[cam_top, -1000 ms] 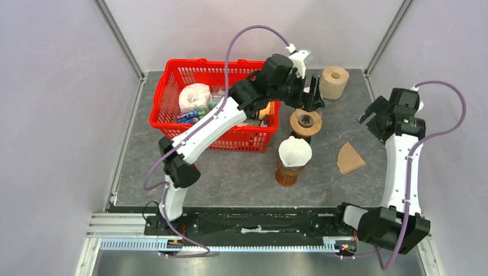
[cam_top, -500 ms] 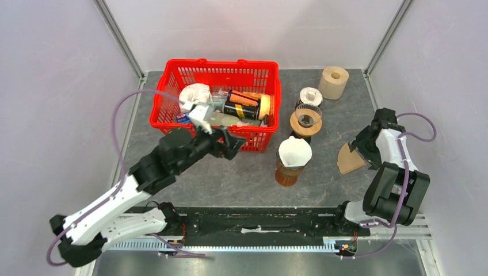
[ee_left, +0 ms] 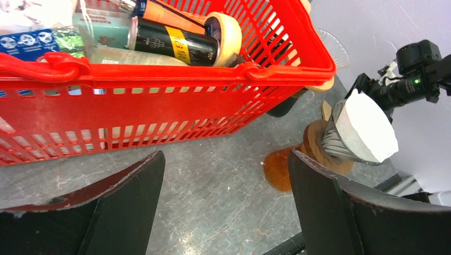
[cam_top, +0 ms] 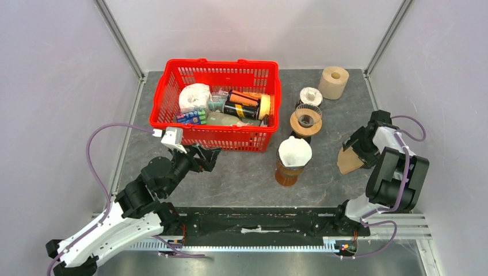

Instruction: Place the coffee filter in the dripper

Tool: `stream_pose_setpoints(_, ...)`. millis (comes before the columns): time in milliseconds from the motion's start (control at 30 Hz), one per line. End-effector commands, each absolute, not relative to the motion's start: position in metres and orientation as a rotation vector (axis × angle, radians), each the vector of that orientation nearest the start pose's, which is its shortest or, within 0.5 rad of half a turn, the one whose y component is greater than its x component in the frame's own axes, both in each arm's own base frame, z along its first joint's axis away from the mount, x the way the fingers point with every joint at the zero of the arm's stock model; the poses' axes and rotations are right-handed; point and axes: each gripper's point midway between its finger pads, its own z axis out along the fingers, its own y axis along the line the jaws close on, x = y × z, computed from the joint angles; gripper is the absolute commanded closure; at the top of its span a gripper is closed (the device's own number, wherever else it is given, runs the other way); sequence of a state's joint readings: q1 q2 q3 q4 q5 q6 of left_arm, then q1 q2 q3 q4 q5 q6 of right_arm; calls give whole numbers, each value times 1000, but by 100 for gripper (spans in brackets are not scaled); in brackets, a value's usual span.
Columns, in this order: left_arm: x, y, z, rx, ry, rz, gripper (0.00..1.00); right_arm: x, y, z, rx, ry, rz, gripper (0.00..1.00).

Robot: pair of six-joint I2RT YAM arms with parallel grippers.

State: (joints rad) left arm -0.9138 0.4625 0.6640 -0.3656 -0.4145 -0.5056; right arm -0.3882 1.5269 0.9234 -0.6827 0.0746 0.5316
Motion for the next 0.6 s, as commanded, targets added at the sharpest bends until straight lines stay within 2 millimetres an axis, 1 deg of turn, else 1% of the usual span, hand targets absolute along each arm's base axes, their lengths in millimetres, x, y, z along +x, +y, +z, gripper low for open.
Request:
stream_pose_setpoints(0,199,-149,268,-44,1737,-643,9,266,-97,28,1288,2553,-64,4)
stream_pose_setpoints(100,200,-146,258,-41,1756,-609,8,265,-97,21,1294,2578,-71,5)
stream_pose_setpoints(167,200,-146,255,-36,1756,-604,8,267,-94,19,1285,2587,-58,6)
stream_pose_setpoints(333,198,-140,255,-38,1739,-592,8,267,-93,13,1269,2613,-82,10)
stream_pose_setpoints(433,197,-135,256,-51,1725,-590,8,265,-91,6,1263,2647,-93,11)
stream_pose_setpoints(567,195,-128,259,-72,1706,-594,8,261,-90,-1,1248,2686,-163,14)
